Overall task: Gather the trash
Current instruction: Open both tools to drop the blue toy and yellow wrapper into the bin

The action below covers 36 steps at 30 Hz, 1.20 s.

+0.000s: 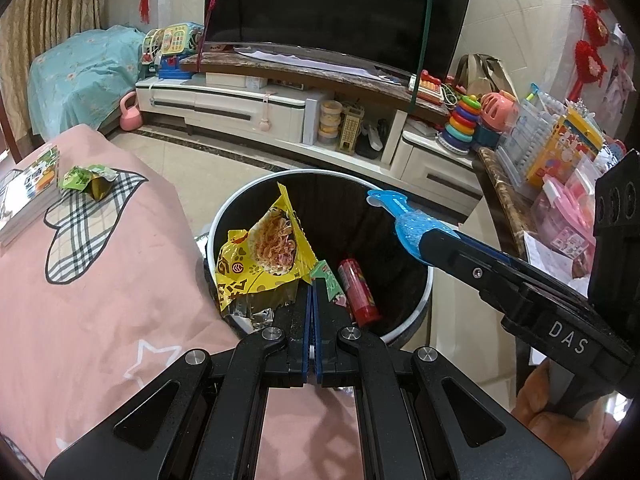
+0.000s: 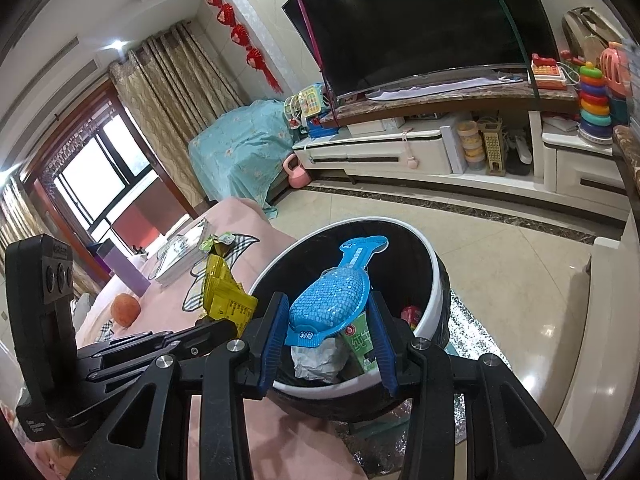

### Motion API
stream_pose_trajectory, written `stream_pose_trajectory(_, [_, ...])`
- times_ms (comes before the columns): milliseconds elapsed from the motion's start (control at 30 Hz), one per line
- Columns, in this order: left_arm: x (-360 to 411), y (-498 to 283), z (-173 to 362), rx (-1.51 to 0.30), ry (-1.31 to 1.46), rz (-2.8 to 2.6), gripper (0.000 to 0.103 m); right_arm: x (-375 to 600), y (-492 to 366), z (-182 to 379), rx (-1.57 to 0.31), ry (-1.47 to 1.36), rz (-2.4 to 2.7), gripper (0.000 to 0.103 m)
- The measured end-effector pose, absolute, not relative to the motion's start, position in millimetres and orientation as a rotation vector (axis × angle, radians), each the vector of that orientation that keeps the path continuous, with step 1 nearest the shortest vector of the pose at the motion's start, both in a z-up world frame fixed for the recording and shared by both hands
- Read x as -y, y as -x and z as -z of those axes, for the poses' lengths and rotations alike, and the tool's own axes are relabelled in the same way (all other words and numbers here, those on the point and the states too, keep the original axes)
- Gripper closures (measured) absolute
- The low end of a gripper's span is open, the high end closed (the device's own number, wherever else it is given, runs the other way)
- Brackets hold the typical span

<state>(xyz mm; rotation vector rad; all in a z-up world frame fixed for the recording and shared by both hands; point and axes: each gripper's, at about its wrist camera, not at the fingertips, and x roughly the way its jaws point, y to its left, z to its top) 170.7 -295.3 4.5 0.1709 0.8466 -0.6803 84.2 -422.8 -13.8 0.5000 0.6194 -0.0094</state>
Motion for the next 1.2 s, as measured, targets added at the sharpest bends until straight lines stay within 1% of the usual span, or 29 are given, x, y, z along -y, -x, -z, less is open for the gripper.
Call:
stream_pose_trajectory(867, [327,-204,9,-0.892,-0.205,0.686,0.102,437,-121,27,-0.680,-0.506,-0.002,0.063])
stream_pose_trajectory(1200, [329,-211,13,-0.916,-0.200,0.689,0.102,439,-130,31,-0.701,-0.509,-0.006,0.066])
